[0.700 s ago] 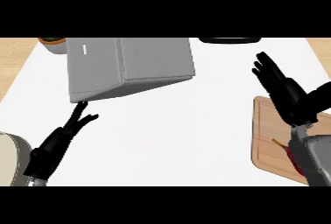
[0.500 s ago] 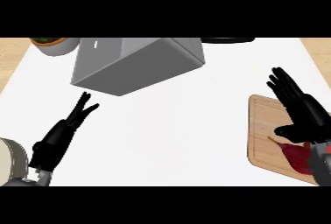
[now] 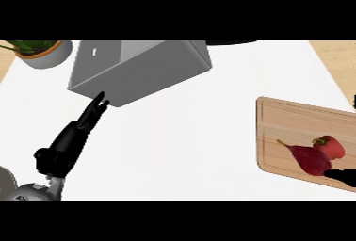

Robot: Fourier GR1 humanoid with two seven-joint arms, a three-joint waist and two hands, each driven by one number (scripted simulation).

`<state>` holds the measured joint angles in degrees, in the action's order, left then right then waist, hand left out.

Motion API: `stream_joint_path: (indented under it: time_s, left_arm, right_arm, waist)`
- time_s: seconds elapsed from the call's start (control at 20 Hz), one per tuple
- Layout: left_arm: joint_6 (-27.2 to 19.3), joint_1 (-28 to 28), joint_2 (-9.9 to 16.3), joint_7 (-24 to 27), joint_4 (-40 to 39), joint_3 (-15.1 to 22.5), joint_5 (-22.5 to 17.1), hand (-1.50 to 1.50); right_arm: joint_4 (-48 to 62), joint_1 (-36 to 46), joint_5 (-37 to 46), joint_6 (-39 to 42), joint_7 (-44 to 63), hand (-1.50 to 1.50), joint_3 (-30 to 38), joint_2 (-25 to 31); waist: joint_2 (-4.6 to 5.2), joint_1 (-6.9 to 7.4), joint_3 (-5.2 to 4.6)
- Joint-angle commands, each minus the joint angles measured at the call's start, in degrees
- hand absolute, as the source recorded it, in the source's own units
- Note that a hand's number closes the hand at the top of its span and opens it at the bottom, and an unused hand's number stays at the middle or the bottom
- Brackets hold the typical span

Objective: Pick the bell pepper from the cutting board and place it in the cardboard box

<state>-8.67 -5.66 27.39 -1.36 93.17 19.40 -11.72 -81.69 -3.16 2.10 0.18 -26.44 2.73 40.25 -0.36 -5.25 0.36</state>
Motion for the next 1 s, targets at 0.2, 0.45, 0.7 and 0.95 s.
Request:
stream_joint_path:
  time_s: [0.2,0.45,0.7,0.95]
  left_arm:
    - [0.3,-2.8,-3.3,0.2,-2.4,1.4,0.8,0.00]
    - [3.1,-4.1,-3.1,-2.1,-1.4,0.8,1.1,0.00]
    - [2.0,-5.9,-5.8,-1.7,-4.0,1.0,3.5,0.00]
    - [5.8,-6.0,-5.0,-1.8,-3.5,-2.0,2.3,0.00]
  right_arm:
    - [3.5,-16.1,12.7,-15.7,-27.0,-1.50,8.5,5.0]
    - [-1.5,-27.7,10.8,-10.3,-26.3,-1.50,14.2,8.2]
    - [-9.0,-35.1,12.3,-3.2,-20.7,-1.50,16.1,11.5]
    - [-15.8,-34.5,12.8,3.2,-10.9,-1.50,16.8,10.3]
  waist:
    - [0.02,1.30,-0.29]
    - [0.11,3.70,-0.42]
    - [0.20,4.04,-0.45]
    - [0.25,4.72,-0.43]
